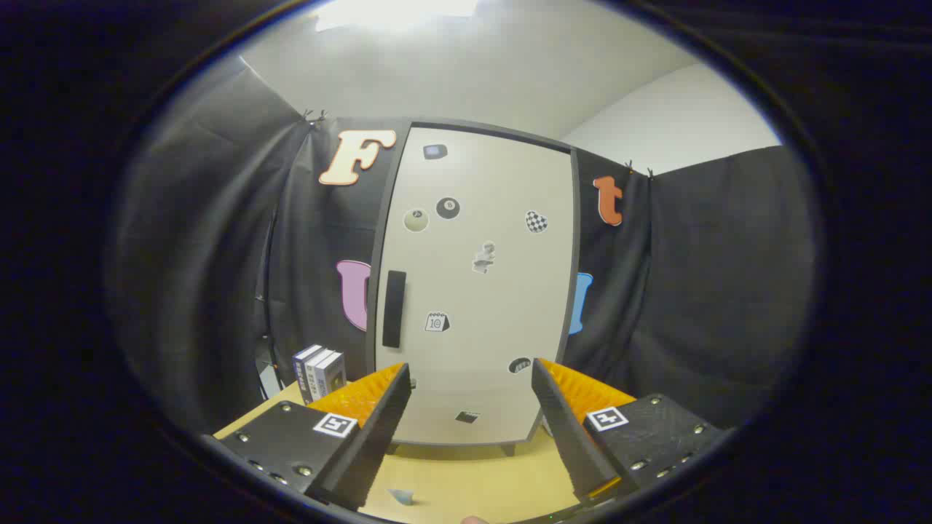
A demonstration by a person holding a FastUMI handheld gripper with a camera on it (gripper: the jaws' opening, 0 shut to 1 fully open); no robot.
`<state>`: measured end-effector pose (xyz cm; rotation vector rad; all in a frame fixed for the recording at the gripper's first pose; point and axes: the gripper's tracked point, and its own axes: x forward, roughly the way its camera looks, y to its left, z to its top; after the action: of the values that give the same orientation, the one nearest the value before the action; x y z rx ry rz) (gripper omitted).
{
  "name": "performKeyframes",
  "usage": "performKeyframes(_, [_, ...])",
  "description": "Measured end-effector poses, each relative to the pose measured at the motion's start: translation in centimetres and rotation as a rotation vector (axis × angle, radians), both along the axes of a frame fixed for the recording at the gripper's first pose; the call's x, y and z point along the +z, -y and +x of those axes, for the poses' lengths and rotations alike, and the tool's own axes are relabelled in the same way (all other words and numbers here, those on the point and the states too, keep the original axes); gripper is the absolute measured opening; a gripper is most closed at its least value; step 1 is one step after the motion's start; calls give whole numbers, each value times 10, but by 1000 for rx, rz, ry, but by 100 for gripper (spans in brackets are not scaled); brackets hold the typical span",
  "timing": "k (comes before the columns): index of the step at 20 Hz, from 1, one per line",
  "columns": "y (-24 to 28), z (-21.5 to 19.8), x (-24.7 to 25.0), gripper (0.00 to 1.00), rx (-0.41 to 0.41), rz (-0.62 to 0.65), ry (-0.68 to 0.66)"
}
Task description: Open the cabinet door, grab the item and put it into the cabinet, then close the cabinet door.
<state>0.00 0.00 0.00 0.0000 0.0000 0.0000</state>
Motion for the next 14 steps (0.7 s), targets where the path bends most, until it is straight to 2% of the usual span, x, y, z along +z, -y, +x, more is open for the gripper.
performKeyframes(6, [14, 2, -1, 99, 12, 14, -3])
performKeyframes(14, [-4, 11, -1, 99, 16, -18, -9])
